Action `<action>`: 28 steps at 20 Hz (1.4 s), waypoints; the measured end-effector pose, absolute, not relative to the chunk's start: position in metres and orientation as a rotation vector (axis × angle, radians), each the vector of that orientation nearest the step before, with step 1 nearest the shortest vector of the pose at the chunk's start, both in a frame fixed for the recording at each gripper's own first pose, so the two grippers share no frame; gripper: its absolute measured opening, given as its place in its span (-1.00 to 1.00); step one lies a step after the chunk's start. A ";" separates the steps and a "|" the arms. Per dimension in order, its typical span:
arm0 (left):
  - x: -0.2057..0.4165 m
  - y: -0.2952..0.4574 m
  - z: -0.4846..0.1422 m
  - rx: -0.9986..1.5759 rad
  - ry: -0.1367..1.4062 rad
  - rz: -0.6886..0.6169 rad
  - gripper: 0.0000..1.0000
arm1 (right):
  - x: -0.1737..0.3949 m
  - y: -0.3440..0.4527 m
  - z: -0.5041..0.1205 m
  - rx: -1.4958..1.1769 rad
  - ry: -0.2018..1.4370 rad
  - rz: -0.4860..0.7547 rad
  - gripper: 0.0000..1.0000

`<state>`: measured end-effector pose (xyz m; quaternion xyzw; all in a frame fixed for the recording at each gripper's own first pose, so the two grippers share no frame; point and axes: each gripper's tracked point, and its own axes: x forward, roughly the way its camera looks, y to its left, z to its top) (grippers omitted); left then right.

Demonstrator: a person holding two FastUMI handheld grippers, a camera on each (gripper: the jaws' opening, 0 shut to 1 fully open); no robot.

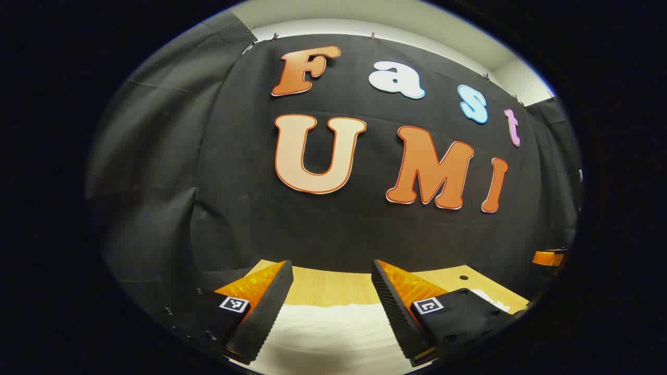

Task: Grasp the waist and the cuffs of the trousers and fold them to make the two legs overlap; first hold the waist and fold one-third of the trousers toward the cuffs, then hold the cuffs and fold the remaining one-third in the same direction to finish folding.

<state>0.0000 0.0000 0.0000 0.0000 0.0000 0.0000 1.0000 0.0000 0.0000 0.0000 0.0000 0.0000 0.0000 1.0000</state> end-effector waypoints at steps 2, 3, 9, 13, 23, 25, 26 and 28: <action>-0.001 -0.004 -0.002 0.005 0.004 -0.017 0.96 | -0.002 0.004 -0.007 -0.003 0.020 0.008 0.96; 0.000 -0.005 -0.002 0.000 0.008 -0.021 0.96 | -0.002 0.006 -0.008 -0.004 0.025 0.011 0.96; -0.001 0.010 -0.005 0.018 0.009 -0.001 0.96 | -0.007 0.014 -0.016 -0.020 0.045 0.021 0.96; -0.003 0.018 0.000 0.037 -0.004 0.008 0.96 | -0.007 0.013 -0.020 -0.019 0.050 0.006 0.96; 0.002 0.025 -0.006 0.044 0.015 0.009 0.96 | -0.003 0.016 -0.031 -0.003 0.089 0.001 0.96; 0.004 0.029 -0.009 0.037 0.022 0.016 0.96 | -0.001 0.017 -0.044 0.062 0.138 0.017 0.97; 0.005 0.030 -0.011 0.035 0.026 0.019 0.96 | 0.003 0.017 -0.050 0.106 0.168 0.022 0.96; 0.005 0.036 -0.012 0.040 0.031 0.030 0.96 | 0.009 0.011 -0.068 0.212 0.237 0.020 0.97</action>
